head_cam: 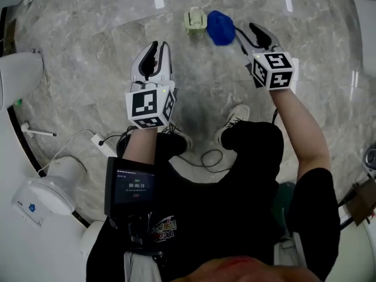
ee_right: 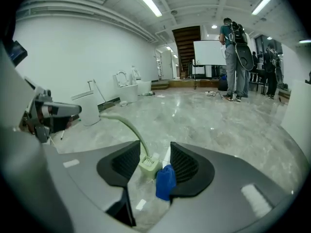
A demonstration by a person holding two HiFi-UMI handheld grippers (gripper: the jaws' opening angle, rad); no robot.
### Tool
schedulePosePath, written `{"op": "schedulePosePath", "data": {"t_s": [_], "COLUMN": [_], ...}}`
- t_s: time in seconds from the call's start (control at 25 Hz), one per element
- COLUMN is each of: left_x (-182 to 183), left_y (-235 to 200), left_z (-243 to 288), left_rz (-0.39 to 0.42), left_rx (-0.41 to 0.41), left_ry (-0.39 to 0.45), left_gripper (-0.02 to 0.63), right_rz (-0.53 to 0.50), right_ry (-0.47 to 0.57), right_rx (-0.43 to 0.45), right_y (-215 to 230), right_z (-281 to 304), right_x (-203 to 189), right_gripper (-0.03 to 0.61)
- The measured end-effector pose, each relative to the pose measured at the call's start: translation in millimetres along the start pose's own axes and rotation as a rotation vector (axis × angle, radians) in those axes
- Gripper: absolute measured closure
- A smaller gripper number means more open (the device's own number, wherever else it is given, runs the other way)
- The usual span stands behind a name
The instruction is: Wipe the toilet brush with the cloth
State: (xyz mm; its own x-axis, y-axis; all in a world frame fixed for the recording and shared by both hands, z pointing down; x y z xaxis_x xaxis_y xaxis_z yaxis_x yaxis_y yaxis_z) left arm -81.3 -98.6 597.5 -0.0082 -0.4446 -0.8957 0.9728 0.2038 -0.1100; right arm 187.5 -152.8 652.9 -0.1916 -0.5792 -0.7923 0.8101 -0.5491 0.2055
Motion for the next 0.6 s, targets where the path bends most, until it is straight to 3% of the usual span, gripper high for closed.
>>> {"op": "schedulePosePath", "data": {"t_s": [0.12, 0.24, 0.36, 0.6], "left_x": [19, 62, 105, 213], "left_y": [10, 19, 32, 49], "left_z": [-38, -74, -95, -157], "left_rz": [0.003, -0.018, -0.008, 0.008], "left_rx": [0.000, -0.003, -0.014, -0.022], "left_ry": [-0.096, -0.135, -0.153, -0.116], "left_gripper": [0.540, 0.540, 0.540, 0.540], "right_rz": [0.043, 0.094, 0.104, 0.095], "right_ry": [0.012, 0.018, 0.022, 0.068], "right_rx": [0.007, -0.004, -0.018, -0.007], "right_y": [-28, -53, -67, -113], "right_z": [-46, -86, -116, -193], "right_x": [36, 66, 90, 189], "right_gripper": [0.379, 0.377, 0.377, 0.379]}}
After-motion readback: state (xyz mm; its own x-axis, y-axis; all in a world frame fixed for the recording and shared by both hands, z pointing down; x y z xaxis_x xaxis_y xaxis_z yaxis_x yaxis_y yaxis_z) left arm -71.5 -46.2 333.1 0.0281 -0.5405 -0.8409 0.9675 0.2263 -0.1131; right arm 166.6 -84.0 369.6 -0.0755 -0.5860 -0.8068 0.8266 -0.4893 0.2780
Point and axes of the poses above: the fingertips, and each gripper's own axes: z forward along the fingers, y to its right, x out of its top, the point moved 6 cm from there along -z, backward along the fingers, and after that the axes turned 7 degrees about x, right-handed, at the moved point
